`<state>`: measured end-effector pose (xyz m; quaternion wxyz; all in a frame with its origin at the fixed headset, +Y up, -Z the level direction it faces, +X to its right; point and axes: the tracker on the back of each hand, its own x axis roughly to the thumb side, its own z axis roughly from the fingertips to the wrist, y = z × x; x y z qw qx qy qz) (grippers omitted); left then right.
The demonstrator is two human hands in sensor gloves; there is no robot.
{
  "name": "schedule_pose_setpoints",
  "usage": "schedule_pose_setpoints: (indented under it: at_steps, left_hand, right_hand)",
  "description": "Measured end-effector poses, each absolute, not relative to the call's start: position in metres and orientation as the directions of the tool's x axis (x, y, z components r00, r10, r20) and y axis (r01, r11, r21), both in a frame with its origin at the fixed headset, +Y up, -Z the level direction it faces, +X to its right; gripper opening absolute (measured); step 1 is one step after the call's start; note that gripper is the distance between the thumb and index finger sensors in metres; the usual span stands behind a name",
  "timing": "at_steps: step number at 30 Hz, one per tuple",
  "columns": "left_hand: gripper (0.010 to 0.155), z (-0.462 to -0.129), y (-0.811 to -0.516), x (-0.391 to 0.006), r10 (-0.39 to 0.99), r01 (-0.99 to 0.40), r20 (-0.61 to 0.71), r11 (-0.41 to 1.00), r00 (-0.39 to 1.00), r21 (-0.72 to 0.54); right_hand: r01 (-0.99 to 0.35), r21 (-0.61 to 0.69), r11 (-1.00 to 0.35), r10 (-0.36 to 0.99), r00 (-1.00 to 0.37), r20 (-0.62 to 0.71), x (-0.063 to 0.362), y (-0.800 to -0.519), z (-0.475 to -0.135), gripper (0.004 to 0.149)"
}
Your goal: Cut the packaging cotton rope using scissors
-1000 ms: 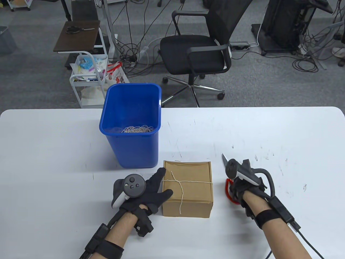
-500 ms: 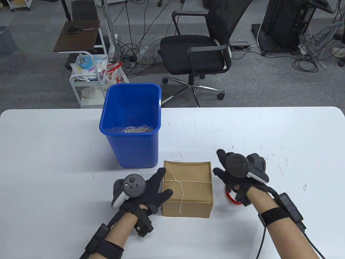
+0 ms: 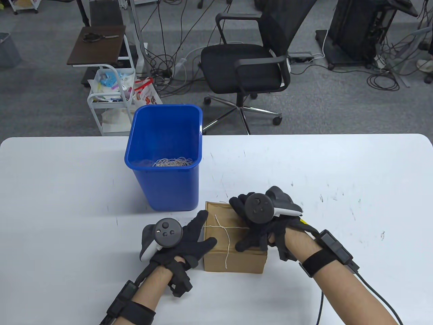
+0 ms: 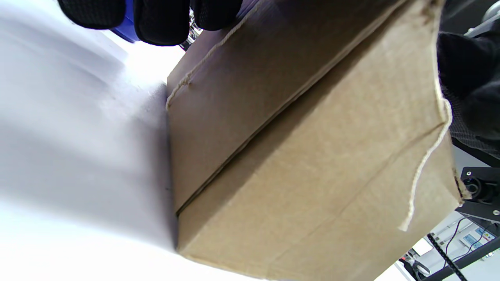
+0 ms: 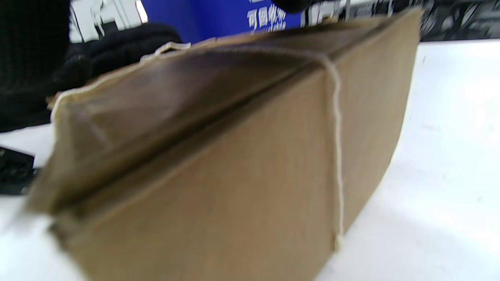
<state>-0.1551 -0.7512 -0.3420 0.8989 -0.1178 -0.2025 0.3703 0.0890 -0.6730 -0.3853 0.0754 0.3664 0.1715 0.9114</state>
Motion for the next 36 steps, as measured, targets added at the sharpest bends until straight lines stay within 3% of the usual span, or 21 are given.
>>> schedule_pose_setpoints:
  at_steps: [4, 20, 25, 32, 36]
  left_hand:
    - [0.088, -0.342, -0.751, -0.155, 0.714, -0.619, 0.275, 0.697, 0.644, -0.362]
    - [0.089, -0.343, -0.753, -0.152, 0.732, -0.643, 0.258, 0.679, 0.630, -0.354]
    - [0.088, -0.345, -0.754, -0.153, 0.754, -0.661, 0.249, 0.654, 0.607, -0.368]
    - [0.084, -0.348, -0.763, -0.160, 0.859, -0.736, 0.194, 0.506, 0.473, -0.450]
    - [0.083, -0.351, -0.759, -0.170, 0.874, -0.766, 0.189, 0.484, 0.448, -0.423]
  right_hand:
    - [0.118, 0.448, -0.886, 0.220, -0.744, 0.631, 0.080, -0.686, -0.389, 0.132]
    - [0.252, 0.525, -0.813, 0.181, -0.747, 0.639, 0.057, -0.707, -0.397, 0.144]
    - [0.181, 0.413, -0.893, 0.170, -0.713, 0.680, 0.054, -0.705, -0.396, 0.141]
    - [0.112, 0.368, -0.923, 0.186, -0.706, 0.683, 0.058, -0.700, -0.393, 0.137]
    - [0.060, 0.350, -0.935, 0.211, -0.699, 0.683, 0.069, -0.697, -0.392, 0.137]
